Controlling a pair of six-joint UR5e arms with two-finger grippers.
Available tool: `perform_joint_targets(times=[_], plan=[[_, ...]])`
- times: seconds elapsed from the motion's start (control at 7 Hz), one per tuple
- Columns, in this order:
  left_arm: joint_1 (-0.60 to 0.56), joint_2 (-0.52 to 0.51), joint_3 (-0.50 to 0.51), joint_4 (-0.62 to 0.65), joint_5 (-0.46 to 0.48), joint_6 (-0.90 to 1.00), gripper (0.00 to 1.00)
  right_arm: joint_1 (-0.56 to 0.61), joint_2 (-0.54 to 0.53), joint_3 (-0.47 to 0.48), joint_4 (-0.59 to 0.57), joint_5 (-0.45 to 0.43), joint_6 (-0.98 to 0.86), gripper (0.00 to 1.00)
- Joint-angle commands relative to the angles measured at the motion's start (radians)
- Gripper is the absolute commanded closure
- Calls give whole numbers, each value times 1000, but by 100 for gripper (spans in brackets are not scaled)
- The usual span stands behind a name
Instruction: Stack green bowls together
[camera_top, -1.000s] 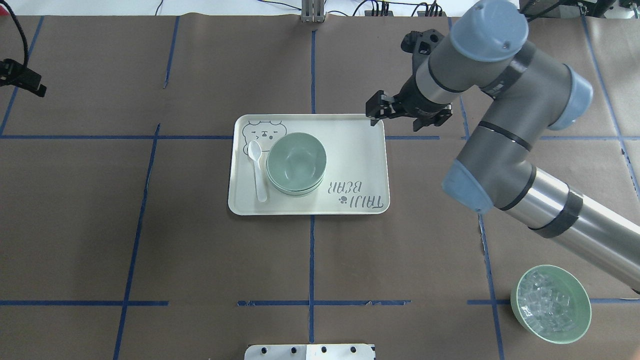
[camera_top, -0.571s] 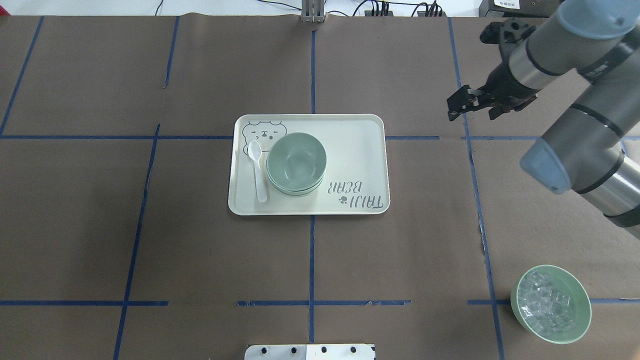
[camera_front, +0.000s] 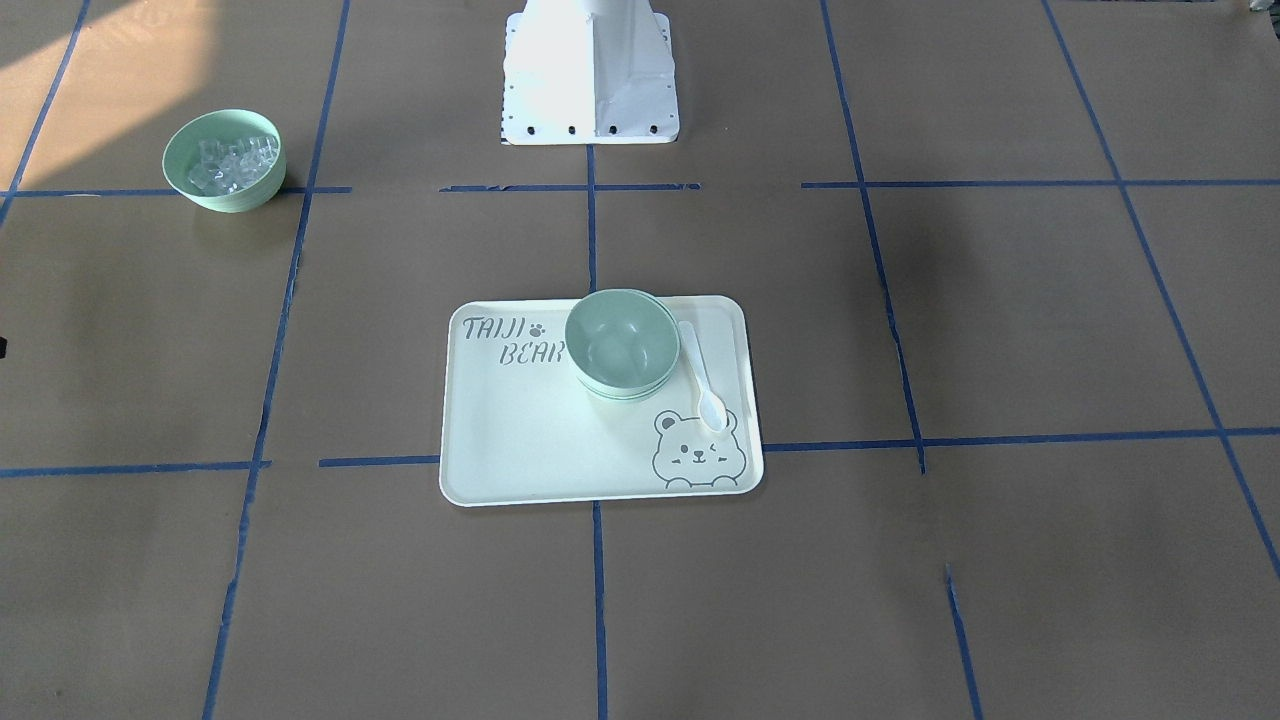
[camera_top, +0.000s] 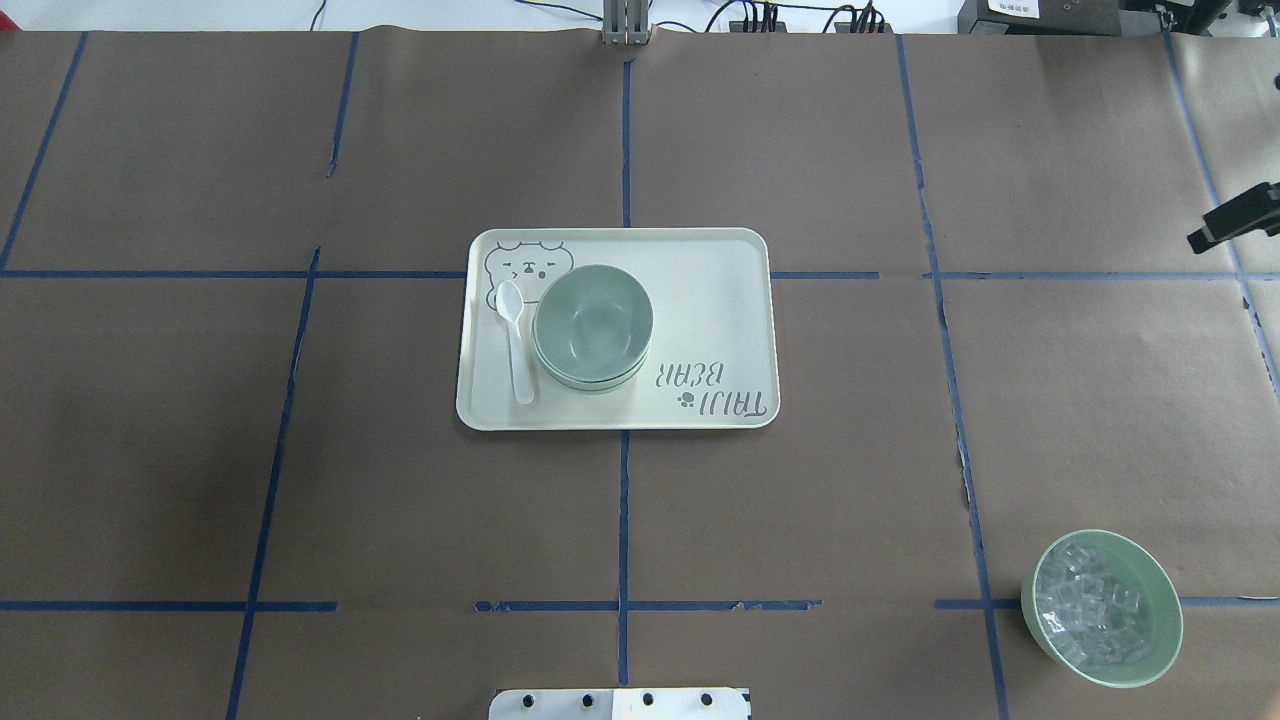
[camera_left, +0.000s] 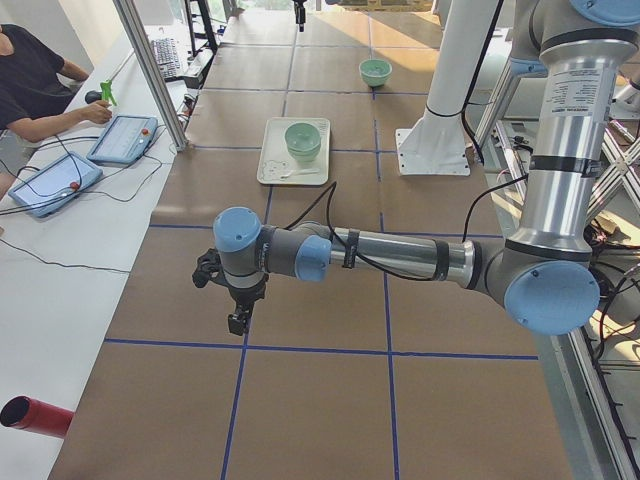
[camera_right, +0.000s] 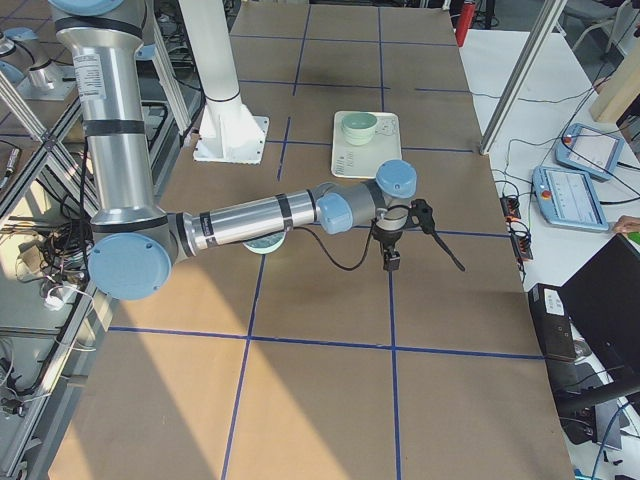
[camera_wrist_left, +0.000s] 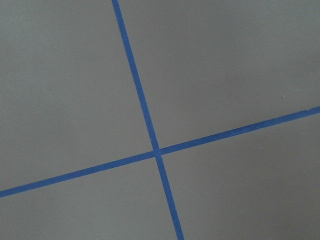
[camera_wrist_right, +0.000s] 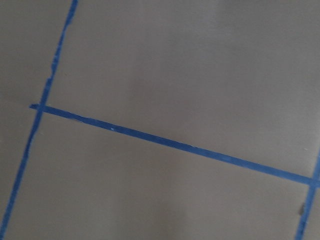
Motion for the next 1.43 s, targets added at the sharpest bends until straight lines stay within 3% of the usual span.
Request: perform_joint_targets(times=[0.0, 0.43, 0.86, 1.29], plan=[[-14, 16, 5, 1, 0, 3, 0, 127, -84, -54, 0, 18, -196, 0], [-40, 96, 15, 24, -29, 43, 0, 151, -69, -107, 18, 3, -186, 0], [-53, 95, 4, 117, -72, 34, 0, 154, -96, -107, 9, 12, -175, 0], [-53, 96, 1, 122, -72, 34, 0, 206, -96, -148, 4, 84, -178, 0]])
